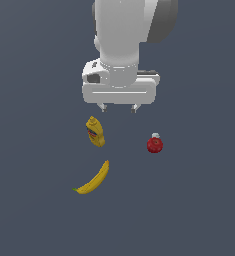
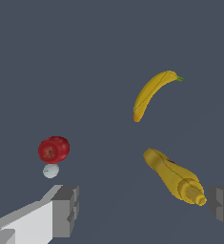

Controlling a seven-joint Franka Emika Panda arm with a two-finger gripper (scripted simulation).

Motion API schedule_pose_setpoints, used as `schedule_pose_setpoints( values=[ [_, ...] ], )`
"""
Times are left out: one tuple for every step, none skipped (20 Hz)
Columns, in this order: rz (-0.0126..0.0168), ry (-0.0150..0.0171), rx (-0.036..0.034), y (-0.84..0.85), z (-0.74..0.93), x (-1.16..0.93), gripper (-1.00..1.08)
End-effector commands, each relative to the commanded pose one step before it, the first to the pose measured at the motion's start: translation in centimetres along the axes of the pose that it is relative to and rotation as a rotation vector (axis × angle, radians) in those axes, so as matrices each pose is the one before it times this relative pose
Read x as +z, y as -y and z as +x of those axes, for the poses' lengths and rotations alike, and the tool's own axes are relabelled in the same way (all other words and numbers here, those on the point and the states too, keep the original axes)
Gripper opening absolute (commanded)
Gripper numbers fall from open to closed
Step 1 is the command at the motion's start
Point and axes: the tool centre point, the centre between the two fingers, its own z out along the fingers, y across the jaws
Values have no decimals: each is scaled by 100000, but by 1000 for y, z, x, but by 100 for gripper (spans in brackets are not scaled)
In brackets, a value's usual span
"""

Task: Pick up a designated object from a clutter of objects.

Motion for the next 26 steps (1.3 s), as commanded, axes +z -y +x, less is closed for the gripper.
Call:
schedule_pose_setpoints(
  values=[
    [0, 0, 0, -1, 0, 0, 100],
    [-48, 57, 94, -46, -6, 23, 100],
    [-166, 203, 335, -159, -6, 86, 100],
    [-264, 321, 525, -254, -17, 133, 100],
    [-370, 447, 716, -351, -27, 183, 100],
    [-480, 574, 888, -447, -41, 230, 100],
    [-467, 551, 804, -423, -49, 212, 100],
    [-367, 427, 568, -322, -50, 153, 100],
    [-262, 298, 338, -219, -48, 95, 100],
    [-152, 167, 125, -116, -41, 40, 100],
    [-32, 27, -55, -12, -25, -9, 100],
    [63, -71, -72, 51, 15, -21, 100],
    [90, -86, 61, 42, 45, 3, 100],
    [61, -39, 238, 9, 77, 51, 100],
    [58, -21, 404, -18, 106, 87, 100],
    [62, -10, 562, -37, 139, 123, 100],
    [74, -10, 714, -50, 175, 157, 100],
    [98, -23, 851, -51, 213, 188, 100],
    [125, -39, 987, -50, 252, 218, 100],
    [147, -51, 1122, -50, 288, 250, 100],
    [162, -57, 1258, -55, 321, 284, 100],
    [168, -57, 1399, -64, 352, 320, 100],
    [176, -59, 1541, -69, 384, 358, 100],
    [186, -65, 1686, -73, 417, 397, 100],
    [196, -72, 1831, -75, 450, 438, 100],
    [202, -77, 1976, -78, 481, 481, 100]
  ],
)
